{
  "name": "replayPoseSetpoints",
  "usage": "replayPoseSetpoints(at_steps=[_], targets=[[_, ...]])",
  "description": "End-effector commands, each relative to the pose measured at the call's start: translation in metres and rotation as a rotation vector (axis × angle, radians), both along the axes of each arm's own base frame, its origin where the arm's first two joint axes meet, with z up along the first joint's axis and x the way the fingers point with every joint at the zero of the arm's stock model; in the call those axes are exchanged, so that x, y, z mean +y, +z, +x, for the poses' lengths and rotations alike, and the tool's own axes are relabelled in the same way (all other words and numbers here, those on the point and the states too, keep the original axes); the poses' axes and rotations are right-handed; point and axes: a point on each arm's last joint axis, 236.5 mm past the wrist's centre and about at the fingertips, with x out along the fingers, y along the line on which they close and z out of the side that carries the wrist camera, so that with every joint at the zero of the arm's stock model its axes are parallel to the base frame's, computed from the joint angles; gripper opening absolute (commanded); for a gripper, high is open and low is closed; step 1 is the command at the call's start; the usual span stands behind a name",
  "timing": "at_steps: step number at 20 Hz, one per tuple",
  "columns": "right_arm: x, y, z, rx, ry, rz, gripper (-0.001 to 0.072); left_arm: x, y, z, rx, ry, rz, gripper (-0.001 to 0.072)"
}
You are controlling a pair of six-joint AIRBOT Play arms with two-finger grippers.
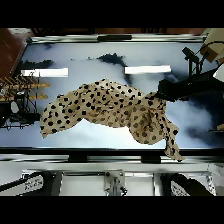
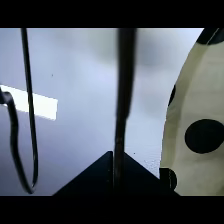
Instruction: Fold the shirts.
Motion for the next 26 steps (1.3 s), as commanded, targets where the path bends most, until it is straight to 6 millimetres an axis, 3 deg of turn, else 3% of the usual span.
replayPoseSetpoints(at_steps=[1, 5, 9, 11, 14, 16, 18, 21, 24, 26], targets=[[0.0, 0.0, 0.0, -0.003, 0.008, -0.002, 0.0058, 0.003, 0.025, 0.002, -0.032, 0.009, 0.016, 0.0044], [0.0, 0.001, 0.0, -0.017, 0.025, -0.01, 0.0058, -0.001, 0.065, -0.004, -0.115, 0.03, 0.02, 0.0043], [-0.01, 0.002, 0.003, -0.049, 0.043, -0.063, 0.0057, -0.04, 0.123, -0.003, -0.279, -0.03, -0.014, 0.0043], [-0.02, 0.017, 0.011, -0.101, 0.03, -0.113, 0.0057, -0.074, 0.151, -0.01, -0.333, -0.127, -0.02, 0.0043], [-0.049, 0.055, 0.028, -0.226, -0.022, -0.233, 0.0057, -0.165, 0.18, -0.032, -0.376, -0.442, -0.111, 0.0043], [-0.064, 0.085, 0.035, -0.304, -0.066, -0.289, 0.0057, -0.231, 0.184, -0.064, -0.329, -0.743, -0.176, 0.0043], [-0.075, 0.111, 0.038, -0.356, -0.135, -0.308, 0.0057, -0.271, 0.177, -0.1, -0.24, -0.938, -0.201, 0.0043], [-0.076, 0.134, 0.039, -0.406, -0.165, -0.296, 0.0057, -0.307, 0.171, -0.14, -0.164, -1.081, -0.248, 0.0043], [-0.079, 0.136, 0.039, -0.411, -0.17, -0.305, 0.0057, -0.342, 0.163, -0.175, -0.096, -1.208, -0.315, 0.0043], [-0.079, 0.135, 0.038, -0.407, -0.169, -0.306, 0.0057, -0.35, 0.15, -0.186, -0.034, -1.281, -0.289, 0.0043]])
